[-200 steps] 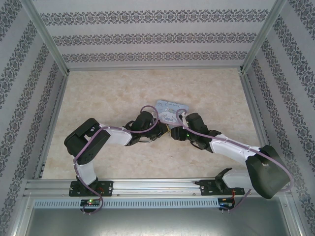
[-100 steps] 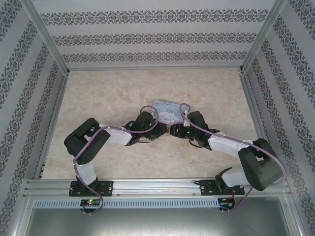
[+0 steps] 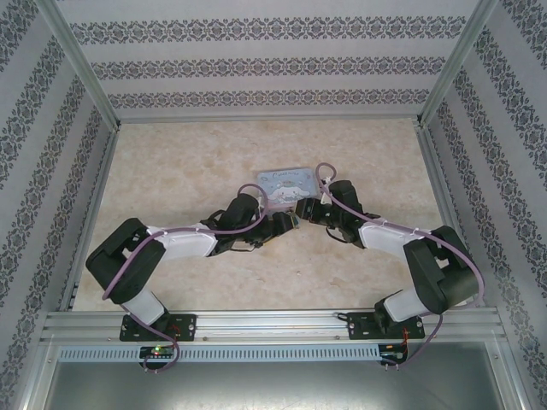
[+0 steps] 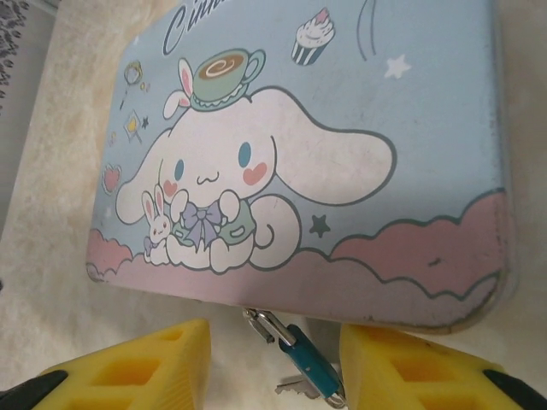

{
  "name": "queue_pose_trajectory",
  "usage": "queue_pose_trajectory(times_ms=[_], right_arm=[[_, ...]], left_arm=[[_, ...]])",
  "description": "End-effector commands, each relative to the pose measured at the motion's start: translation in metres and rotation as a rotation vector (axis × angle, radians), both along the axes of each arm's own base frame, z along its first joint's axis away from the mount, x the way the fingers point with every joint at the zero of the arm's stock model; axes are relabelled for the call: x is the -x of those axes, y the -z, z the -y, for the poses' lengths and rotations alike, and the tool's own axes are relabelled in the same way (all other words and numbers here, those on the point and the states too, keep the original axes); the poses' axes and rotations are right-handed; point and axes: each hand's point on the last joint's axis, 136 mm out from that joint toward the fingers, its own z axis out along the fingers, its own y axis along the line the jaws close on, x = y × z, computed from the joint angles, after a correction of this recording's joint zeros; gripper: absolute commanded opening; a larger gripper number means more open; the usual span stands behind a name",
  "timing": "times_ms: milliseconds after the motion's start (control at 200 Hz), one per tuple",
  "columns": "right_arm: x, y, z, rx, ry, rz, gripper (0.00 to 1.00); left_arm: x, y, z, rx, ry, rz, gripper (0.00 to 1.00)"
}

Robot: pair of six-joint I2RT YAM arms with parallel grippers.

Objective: Unlock a padlock with a key

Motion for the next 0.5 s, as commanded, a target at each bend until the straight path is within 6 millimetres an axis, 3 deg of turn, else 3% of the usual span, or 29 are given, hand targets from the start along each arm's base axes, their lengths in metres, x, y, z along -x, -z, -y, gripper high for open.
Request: queue_pose_trajectory(times_ms=[0,265,495], right_arm=[[-0.005,-0.017,-0.007,-0.052,-0.032,0.046,0.45],[0.021,0.002,0.002,-0.030,-0.056,0.040,0.44],[0.023,0.017,0.000,-0.014,-0.072,0.021,0.44]], left_arm=[[-0.014,-0.012,-0.016,-0.066,-0.027,0.046,0.87],[-0.043,-0.026,-0.056,-0.201,-0.087,0.087,0.94],[-0.062,-0.036,-0.079,-0.289,-0.098,0.098,0.95]])
